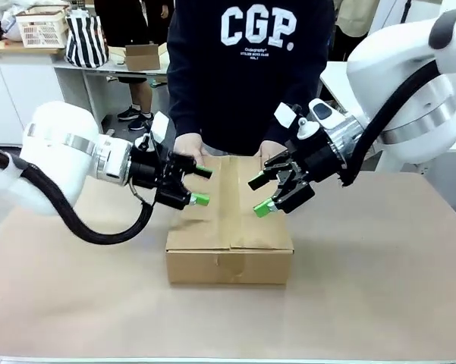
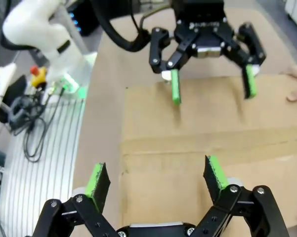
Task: Pack the gift set into the box.
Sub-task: Press and hold the closed box until the human finishes sealing it.
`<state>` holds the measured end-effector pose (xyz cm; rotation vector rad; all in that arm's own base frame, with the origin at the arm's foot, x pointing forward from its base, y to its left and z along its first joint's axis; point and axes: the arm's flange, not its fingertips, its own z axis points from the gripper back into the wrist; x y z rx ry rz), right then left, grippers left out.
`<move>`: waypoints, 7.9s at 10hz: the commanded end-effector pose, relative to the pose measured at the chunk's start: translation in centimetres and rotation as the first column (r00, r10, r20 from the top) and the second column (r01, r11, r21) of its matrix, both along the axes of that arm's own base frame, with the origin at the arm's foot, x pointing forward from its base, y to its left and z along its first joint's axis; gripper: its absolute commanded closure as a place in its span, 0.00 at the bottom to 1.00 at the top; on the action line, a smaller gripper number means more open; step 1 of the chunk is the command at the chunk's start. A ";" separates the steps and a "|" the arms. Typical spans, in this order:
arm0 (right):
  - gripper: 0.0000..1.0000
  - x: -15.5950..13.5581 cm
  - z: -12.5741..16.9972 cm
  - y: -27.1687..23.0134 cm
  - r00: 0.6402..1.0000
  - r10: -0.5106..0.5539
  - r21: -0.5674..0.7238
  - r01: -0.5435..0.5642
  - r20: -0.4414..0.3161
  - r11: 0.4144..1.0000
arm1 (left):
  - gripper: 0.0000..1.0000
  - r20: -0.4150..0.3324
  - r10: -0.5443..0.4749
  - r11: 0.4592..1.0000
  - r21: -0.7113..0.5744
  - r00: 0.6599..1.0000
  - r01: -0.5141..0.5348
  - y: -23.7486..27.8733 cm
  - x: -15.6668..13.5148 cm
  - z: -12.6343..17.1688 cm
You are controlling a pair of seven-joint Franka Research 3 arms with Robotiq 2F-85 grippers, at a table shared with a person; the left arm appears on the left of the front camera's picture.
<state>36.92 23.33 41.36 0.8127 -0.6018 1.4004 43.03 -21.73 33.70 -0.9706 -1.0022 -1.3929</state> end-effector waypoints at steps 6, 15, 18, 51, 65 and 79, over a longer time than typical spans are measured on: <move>0.00 3.8 -5.9 -2.0 0.870 -0.309 -0.022 0.343 0.384 0.939 | 0.00 -0.079 -0.115 0.993 -0.007 0.990 0.115 0.2 -0.9 -1.5; 0.00 2.2 -9.2 -1.3 0.977 -0.151 0.057 0.144 0.149 0.988 | 0.00 -0.137 -0.054 0.998 0.015 0.989 0.056 0.1 -1.1 -3.8; 0.00 2.1 -9.7 -1.2 0.984 -0.110 0.006 0.110 0.139 0.994 | 0.00 -0.032 -0.018 0.989 0.148 0.999 0.022 -0.3 -1.1 -4.2; 0.00 2.2 -8.9 -1.1 0.982 -0.145 0.063 0.138 0.118 0.988 | 0.00 -0.106 -0.057 0.998 0.029 0.993 0.061 0.3 -1.2 -3.5; 0.00 2.2 -8.9 -1.1 0.982 -0.145 0.063 0.138 0.118 0.988 | 0.00 -0.106 -0.057 0.998 0.029 0.993 0.061 0.3 -1.2 -3.5; 0.00 2.2 -8.9 -1.1 0.982 -0.145 0.063 0.138 0.118 0.988 | 0.00 -0.106 -0.057 0.998 0.029 0.993 0.061 0.3 -1.2 -3.5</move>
